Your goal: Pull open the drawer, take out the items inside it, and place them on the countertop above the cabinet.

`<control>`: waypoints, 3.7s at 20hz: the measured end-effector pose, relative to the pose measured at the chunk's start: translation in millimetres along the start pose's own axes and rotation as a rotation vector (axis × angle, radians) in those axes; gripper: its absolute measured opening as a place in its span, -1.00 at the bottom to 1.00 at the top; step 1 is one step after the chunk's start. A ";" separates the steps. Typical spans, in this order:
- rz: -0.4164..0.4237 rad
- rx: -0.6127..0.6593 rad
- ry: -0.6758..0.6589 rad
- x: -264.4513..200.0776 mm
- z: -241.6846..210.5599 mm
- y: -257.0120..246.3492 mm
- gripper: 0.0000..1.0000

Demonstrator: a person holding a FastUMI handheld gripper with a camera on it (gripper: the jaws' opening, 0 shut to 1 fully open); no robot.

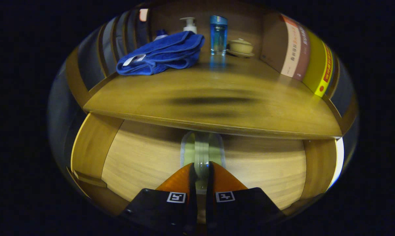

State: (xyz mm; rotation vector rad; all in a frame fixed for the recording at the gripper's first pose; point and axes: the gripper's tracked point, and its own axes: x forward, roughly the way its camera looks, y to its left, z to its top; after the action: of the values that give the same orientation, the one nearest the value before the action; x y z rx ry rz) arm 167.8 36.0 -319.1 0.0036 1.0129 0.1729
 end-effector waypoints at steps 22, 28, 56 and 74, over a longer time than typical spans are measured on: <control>0.055 -0.047 -0.557 -192.6 150.1 5.1 -0.71; -0.032 -0.009 -0.488 -134.8 218.0 -16.6 -0.71; -0.162 0.063 -0.258 -6.8 191.4 -58.0 1.00; -0.120 -0.161 -0.764 -227.9 194.8 28.1 0.98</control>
State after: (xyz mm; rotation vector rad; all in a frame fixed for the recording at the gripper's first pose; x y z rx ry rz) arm 210.4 45.6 -21.1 -0.1292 0.2344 0.1264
